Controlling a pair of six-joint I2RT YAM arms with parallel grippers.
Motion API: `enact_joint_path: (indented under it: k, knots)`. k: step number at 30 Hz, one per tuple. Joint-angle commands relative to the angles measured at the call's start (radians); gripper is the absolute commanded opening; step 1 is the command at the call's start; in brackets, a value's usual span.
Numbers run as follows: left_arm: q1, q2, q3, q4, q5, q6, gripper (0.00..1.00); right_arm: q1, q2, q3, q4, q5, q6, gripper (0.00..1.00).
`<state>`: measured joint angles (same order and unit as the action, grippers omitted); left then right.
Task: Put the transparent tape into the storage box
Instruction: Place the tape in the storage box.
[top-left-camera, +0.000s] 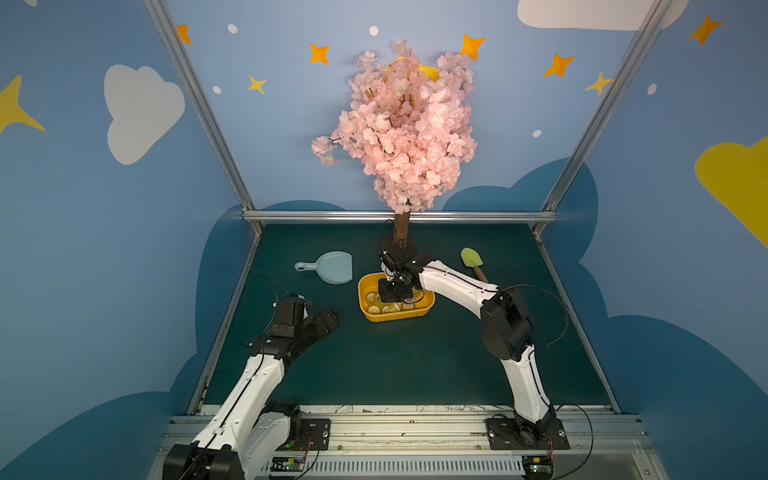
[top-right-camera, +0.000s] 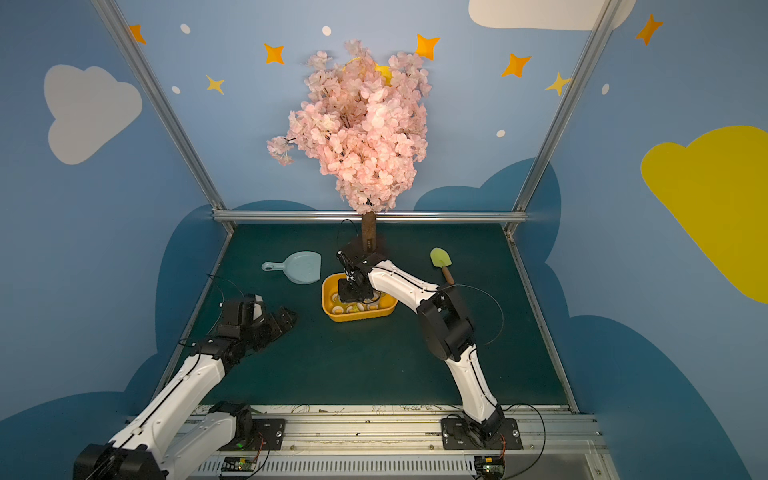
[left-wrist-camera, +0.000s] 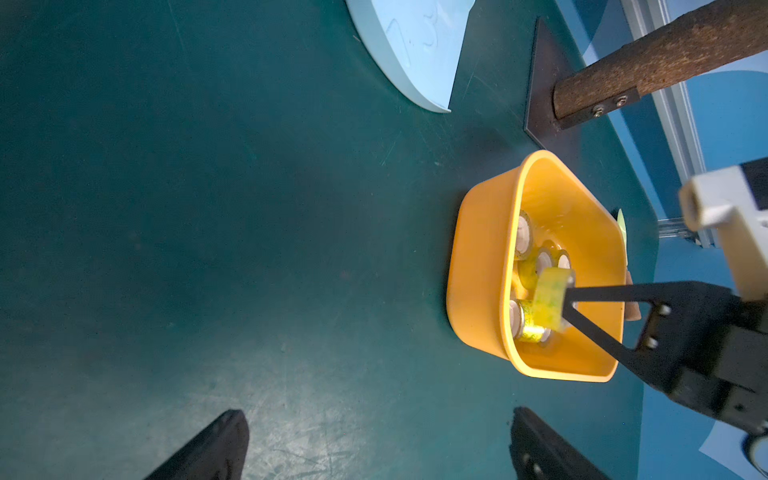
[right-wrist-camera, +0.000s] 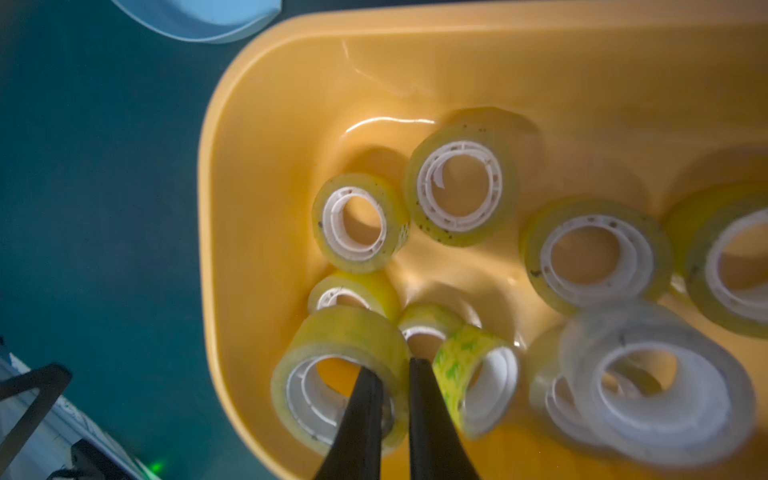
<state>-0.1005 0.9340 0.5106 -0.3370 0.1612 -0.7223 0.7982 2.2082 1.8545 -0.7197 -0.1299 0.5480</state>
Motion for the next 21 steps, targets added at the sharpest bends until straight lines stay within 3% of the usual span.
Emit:
enact_joint_path:
  k: [1,15,18,21]
  knots:
    - [-0.004,-0.012,-0.017,-0.005,0.008,0.023,1.00,-0.026,0.038,0.058,-0.004,-0.021,0.031,0.00]
    - [-0.005,0.008,-0.032,0.020,0.011,0.032,1.00,-0.069,0.184,0.176,0.093,-0.112,0.131,0.02]
    - [-0.005,0.007,-0.031,0.018,0.012,0.034,1.00,-0.073,0.218,0.209,0.092,-0.136,0.150,0.23]
    - [-0.004,-0.004,-0.031,0.011,0.003,0.042,1.00,-0.071,0.218,0.206,0.100,-0.145,0.154,0.36]
